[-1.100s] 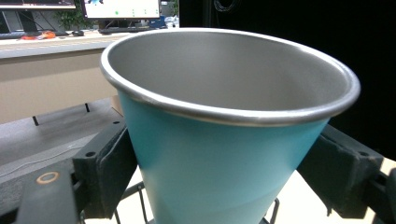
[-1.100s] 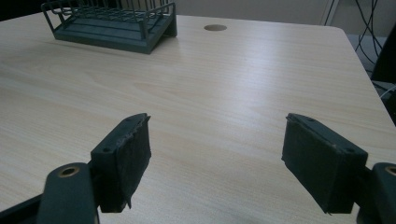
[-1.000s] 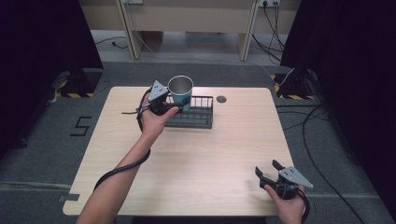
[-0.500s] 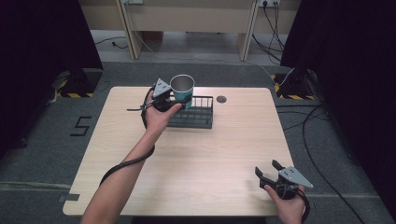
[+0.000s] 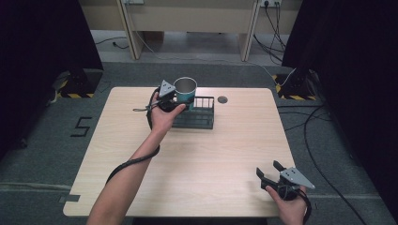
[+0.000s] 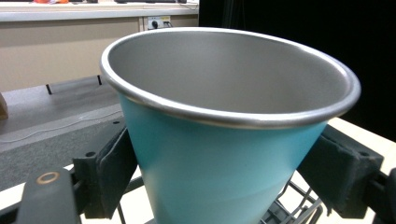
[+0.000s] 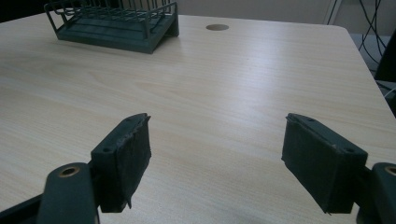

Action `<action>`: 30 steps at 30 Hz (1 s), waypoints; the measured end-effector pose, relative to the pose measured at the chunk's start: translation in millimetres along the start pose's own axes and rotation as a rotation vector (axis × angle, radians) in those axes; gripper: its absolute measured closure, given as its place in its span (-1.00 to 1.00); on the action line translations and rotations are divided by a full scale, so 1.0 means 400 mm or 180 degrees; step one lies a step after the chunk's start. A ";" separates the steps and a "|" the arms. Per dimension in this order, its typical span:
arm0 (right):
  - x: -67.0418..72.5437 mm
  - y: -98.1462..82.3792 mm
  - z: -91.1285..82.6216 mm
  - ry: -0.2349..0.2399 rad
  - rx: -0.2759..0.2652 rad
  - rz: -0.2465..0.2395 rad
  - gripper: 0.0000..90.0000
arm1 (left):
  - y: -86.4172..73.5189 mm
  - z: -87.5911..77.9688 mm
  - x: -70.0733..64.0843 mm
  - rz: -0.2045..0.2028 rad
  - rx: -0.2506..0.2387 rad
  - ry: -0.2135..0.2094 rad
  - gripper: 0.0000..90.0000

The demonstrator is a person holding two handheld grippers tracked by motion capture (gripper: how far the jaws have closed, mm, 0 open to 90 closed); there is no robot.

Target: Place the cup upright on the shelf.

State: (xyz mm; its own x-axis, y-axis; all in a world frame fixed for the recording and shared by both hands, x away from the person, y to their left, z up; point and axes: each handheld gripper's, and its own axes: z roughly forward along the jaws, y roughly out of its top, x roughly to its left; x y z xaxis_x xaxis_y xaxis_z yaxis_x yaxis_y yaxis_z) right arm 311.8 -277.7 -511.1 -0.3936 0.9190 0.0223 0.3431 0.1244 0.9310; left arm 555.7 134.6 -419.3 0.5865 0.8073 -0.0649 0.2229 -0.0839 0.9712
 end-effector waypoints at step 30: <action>0.002 0.000 0.001 0.0020 0.0002 0.0012 -0.46 | -0.068 0.041 0.000 -0.0050 0.0396 0.0187 -0.64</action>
State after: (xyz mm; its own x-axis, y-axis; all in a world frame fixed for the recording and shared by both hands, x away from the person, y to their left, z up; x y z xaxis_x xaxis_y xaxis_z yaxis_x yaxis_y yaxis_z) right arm 312.0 -276.8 -511.2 -0.3977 0.9171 0.0282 0.3451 0.1210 0.9307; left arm 562.7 127.3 -449.5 0.5365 0.8416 -0.0629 0.3287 -0.1398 0.9340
